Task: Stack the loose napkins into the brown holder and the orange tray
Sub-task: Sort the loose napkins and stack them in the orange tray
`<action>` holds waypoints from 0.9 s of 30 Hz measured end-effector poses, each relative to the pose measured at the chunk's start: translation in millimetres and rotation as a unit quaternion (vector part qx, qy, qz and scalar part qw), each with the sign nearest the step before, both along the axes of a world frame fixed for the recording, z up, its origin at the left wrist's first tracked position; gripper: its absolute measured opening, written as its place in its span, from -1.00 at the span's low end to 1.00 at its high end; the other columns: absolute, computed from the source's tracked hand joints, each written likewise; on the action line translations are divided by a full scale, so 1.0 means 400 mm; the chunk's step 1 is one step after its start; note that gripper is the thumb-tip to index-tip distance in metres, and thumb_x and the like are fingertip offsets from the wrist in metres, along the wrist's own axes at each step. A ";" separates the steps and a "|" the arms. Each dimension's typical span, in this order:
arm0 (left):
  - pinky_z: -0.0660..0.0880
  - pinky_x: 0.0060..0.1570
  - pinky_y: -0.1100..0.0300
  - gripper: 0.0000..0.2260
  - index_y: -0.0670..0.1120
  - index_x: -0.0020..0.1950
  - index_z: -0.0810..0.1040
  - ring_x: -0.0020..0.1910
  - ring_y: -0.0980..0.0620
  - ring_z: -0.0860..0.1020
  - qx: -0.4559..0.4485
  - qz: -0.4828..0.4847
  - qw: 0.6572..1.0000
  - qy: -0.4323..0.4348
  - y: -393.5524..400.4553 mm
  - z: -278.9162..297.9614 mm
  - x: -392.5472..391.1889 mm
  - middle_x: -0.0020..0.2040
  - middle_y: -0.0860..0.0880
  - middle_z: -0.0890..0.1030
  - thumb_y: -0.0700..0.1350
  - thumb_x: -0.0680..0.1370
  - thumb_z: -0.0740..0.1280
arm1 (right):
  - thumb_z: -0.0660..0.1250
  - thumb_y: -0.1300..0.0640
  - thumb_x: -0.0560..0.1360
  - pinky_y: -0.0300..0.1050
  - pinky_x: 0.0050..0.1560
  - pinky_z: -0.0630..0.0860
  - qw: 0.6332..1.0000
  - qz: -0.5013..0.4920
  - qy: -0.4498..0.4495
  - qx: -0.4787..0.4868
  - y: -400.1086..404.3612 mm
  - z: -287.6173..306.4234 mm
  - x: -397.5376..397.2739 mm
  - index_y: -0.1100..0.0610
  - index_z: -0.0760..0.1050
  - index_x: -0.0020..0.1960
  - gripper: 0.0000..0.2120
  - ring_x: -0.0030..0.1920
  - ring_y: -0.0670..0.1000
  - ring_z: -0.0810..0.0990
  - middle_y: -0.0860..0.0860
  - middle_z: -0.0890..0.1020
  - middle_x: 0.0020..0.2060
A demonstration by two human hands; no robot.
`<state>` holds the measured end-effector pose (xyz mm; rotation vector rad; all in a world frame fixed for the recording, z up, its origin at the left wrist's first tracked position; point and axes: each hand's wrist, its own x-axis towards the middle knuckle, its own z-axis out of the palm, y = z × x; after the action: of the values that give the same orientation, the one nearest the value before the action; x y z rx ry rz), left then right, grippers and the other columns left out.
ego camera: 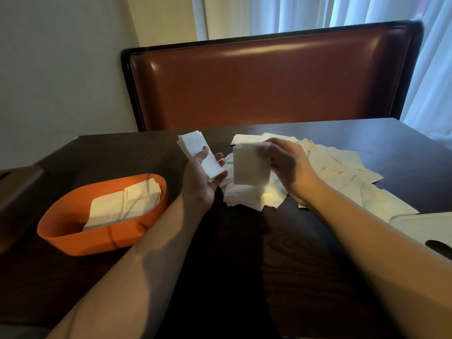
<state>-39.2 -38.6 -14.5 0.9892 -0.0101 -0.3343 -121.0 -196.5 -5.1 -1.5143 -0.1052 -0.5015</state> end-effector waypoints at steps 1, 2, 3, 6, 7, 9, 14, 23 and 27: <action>0.51 0.12 -0.06 -0.76 -0.05 0.25 0.40 0.09 -0.10 0.57 -0.001 -0.019 1.000 -0.008 0.001 0.001 -0.003 -0.01 -0.13 0.60 -0.05 0.61 0.29 | 0.33 0.17 0.46 -0.19 -0.12 0.48 0.995 0.066 0.019 0.072 -0.003 0.011 -0.011 0.38 0.56 0.05 -0.71 -0.10 0.03 0.55 0.16 0.59 -0.13; 0.47 0.21 -0.10 -0.75 -0.06 0.27 0.42 0.11 -0.13 0.56 0.002 -0.050 0.999 -0.017 0.003 0.004 -0.007 0.01 -0.13 0.61 -0.03 0.62 0.27 | 0.33 0.18 0.47 -0.16 -0.08 0.51 0.985 0.126 0.038 0.111 -0.003 0.022 -0.025 0.36 0.58 0.09 -0.71 -0.06 0.05 0.57 0.17 0.60 -0.09; 0.43 0.27 -0.13 -0.70 -0.07 0.32 0.43 0.16 -0.16 0.56 0.012 -0.089 0.996 -0.029 0.005 0.005 -0.011 0.06 -0.16 0.62 -0.01 0.62 0.26 | 0.33 0.19 0.49 -0.14 -0.08 0.54 0.977 0.167 0.055 0.122 -0.002 0.028 -0.036 0.30 0.61 0.09 -0.75 -0.07 0.06 0.59 0.15 0.63 -0.09; 0.43 0.29 -0.23 -0.70 -0.07 0.27 0.52 0.23 -0.21 0.55 0.062 -0.188 0.979 -0.050 0.004 0.012 -0.035 0.19 -0.19 0.62 0.05 0.63 0.22 | 0.33 0.18 0.55 -0.12 -0.20 0.57 0.988 0.114 0.069 0.073 0.021 0.032 -0.039 0.23 0.63 -0.02 -0.86 -0.21 0.02 0.63 0.09 0.65 -0.20; 0.44 0.27 -0.23 -0.72 -0.06 0.20 0.56 0.17 -0.18 0.57 0.071 -0.209 0.974 -0.054 0.003 0.014 -0.043 0.13 -0.17 0.65 0.06 0.64 0.19 | 0.35 0.18 0.56 -0.12 -0.21 0.57 0.995 0.051 0.058 0.056 0.029 0.031 -0.032 0.25 0.63 -0.04 -0.86 -0.23 0.00 0.62 0.07 0.66 -0.23; 0.40 0.29 -0.23 -0.64 -0.07 0.17 0.61 0.11 -0.16 0.57 0.064 -0.255 0.964 -0.049 0.001 0.014 -0.045 0.09 -0.18 0.64 0.12 0.65 0.14 | 0.39 0.21 0.55 -0.24 -0.24 0.51 0.998 -0.049 0.017 0.019 0.037 0.018 -0.012 0.24 0.63 -0.11 -0.89 -0.28 -0.13 0.59 -0.06 0.65 -0.31; 0.54 0.08 -0.12 -0.39 -0.03 0.26 0.61 0.07 -0.13 0.56 0.021 -0.319 0.948 -0.013 -0.005 0.007 -0.037 0.14 -0.19 0.57 0.37 0.59 0.02 | 0.45 0.23 0.50 -0.24 -0.34 0.51 0.991 -0.125 0.029 0.040 0.043 0.000 0.007 0.18 0.61 -0.15 -0.94 -0.31 -0.13 0.61 -0.08 0.65 -0.31; 0.60 -0.05 -0.02 -0.36 -0.06 0.28 0.59 0.16 -0.20 0.56 0.031 -0.375 0.925 -0.052 0.000 0.013 -0.058 0.14 -0.21 0.60 0.38 0.53 0.07 | 0.42 0.15 0.53 -0.21 -0.51 0.24 0.977 -0.081 0.109 0.165 0.053 0.016 -0.020 0.22 0.58 -0.03 -0.87 -0.40 -0.07 0.52 0.00 0.53 -0.25; 0.59 -0.21 0.07 -0.40 -0.08 0.23 0.54 -0.02 -0.13 0.64 0.069 -0.346 0.933 -0.064 0.005 0.019 -0.066 -0.01 -0.18 0.66 0.34 0.47 0.12 | 0.39 0.23 0.54 -0.30 -0.52 0.39 0.984 -0.104 0.089 0.117 0.044 0.013 -0.017 0.21 0.57 -0.09 -0.95 -0.43 -0.26 0.52 0.01 0.54 -0.22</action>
<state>-65.4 -36.7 -6.8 1.1260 -0.4702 -0.9256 -127.7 -178.7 0.1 -1.3378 0.2469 -0.5227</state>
